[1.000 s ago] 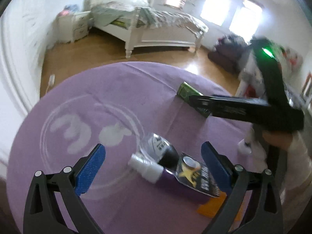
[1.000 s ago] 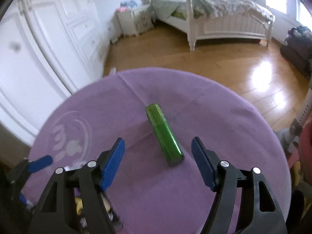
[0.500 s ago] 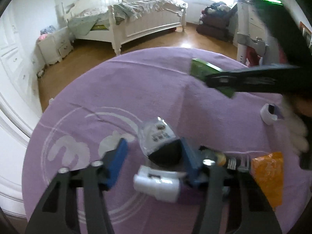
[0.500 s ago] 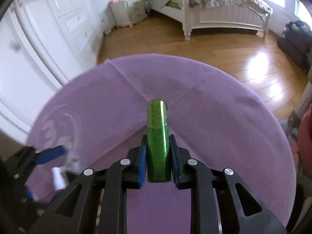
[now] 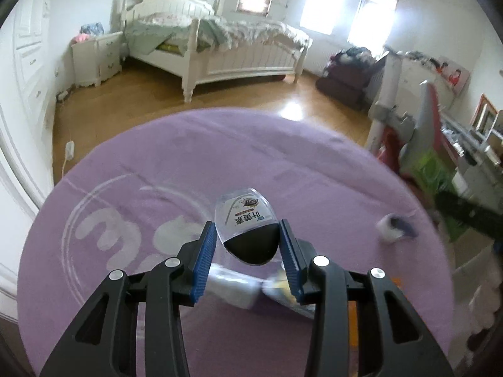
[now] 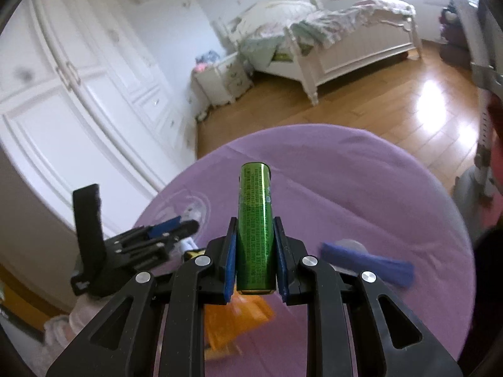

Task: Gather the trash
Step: 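Carry the bottle and green stick over the bin and open both tools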

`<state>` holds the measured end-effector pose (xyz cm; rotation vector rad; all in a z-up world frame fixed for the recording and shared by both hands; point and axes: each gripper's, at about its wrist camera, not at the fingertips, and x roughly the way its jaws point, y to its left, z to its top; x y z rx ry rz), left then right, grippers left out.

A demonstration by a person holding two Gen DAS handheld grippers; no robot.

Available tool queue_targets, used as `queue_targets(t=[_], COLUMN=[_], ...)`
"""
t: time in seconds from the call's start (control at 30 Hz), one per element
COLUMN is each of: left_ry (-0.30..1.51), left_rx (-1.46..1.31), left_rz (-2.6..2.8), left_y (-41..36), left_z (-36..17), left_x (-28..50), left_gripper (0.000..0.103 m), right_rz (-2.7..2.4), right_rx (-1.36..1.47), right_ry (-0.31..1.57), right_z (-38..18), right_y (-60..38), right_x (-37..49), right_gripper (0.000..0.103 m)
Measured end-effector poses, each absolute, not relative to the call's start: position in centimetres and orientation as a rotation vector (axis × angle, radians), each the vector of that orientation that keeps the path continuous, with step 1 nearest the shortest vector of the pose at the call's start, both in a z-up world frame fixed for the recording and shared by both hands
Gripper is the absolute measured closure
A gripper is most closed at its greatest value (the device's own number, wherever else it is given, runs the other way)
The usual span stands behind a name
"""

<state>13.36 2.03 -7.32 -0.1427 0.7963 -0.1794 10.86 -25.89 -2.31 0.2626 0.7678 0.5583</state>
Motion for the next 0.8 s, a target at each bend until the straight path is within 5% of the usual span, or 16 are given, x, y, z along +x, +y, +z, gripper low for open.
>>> queue_targets(t=[0.37,0.8], left_ry=[0.665,0.689], left_rx=[-0.132,-0.103], left_rz=[-0.388,-0.657], left_y=[-9.8,-25.4], left_z=[-0.9,-1.2], left_x=[12.3,12.8], left_gripper=[0.063,0.063], right_rz=[0.35,0.097], right_rx=[0.353,0.474], right_ry=[0.651,0.571], right_z=[-1.8,-3.6], right_y=[-38.0,-53.0], right_x=[5.7,1.8], right_gripper=[0.082,0.082])
